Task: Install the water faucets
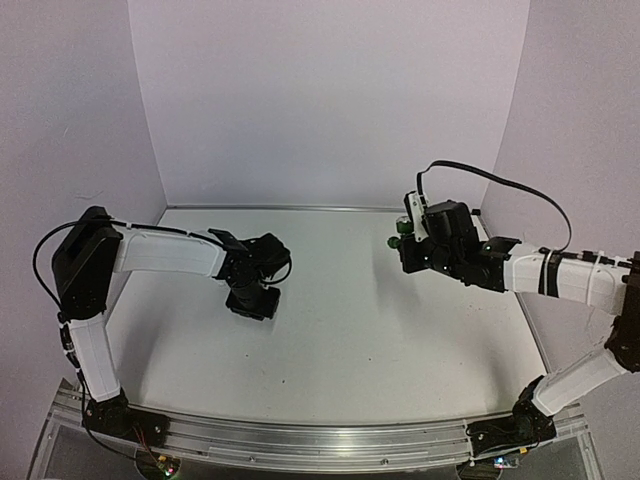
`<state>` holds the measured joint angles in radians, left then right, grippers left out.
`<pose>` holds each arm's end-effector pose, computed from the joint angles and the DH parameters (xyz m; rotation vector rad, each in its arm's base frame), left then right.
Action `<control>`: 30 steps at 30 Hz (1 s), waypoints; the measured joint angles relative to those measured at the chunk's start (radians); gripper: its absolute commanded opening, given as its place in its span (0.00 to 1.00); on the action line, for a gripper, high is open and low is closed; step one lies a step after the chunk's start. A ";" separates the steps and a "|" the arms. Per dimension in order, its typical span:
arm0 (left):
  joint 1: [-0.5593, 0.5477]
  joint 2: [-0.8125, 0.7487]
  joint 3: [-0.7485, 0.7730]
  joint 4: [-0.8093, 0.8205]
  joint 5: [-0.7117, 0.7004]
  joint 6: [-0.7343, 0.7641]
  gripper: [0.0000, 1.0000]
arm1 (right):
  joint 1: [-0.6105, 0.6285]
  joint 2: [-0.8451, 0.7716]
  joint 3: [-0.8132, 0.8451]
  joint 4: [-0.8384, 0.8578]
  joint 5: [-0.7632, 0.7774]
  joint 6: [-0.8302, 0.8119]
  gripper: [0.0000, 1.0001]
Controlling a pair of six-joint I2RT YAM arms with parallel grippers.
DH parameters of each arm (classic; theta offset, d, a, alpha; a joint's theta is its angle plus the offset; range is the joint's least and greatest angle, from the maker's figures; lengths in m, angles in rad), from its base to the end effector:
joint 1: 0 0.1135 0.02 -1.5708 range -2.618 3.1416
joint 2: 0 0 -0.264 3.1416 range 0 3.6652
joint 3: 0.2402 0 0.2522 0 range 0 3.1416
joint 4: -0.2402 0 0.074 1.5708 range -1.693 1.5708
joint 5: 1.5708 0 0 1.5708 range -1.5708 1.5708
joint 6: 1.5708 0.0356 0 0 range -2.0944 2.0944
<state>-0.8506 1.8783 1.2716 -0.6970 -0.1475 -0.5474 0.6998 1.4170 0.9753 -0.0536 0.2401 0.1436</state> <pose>0.2441 -0.2703 0.1694 0.4013 2.8135 -0.0850 0.2519 0.2010 0.2723 -0.4223 2.0183 0.2757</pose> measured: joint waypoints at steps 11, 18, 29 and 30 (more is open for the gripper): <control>0.211 -0.153 -0.026 0.100 0.080 0.054 0.59 | 0.000 -0.021 -0.006 0.000 -0.020 0.013 0.00; 0.431 -0.141 0.000 0.143 0.111 0.091 0.72 | 0.000 -0.021 -0.006 0.000 -0.074 0.015 0.00; 0.582 0.084 0.228 0.170 0.211 0.143 0.77 | 0.000 -0.023 -0.030 0.001 -0.159 0.021 0.01; 0.585 0.113 0.255 0.165 0.213 0.156 0.77 | 0.000 -0.023 -0.035 0.001 -0.166 0.021 0.01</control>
<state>-0.2660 1.9918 1.5270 -0.5324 0.0650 -0.3913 0.6998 1.3945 0.9407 -0.0529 0.0738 0.1650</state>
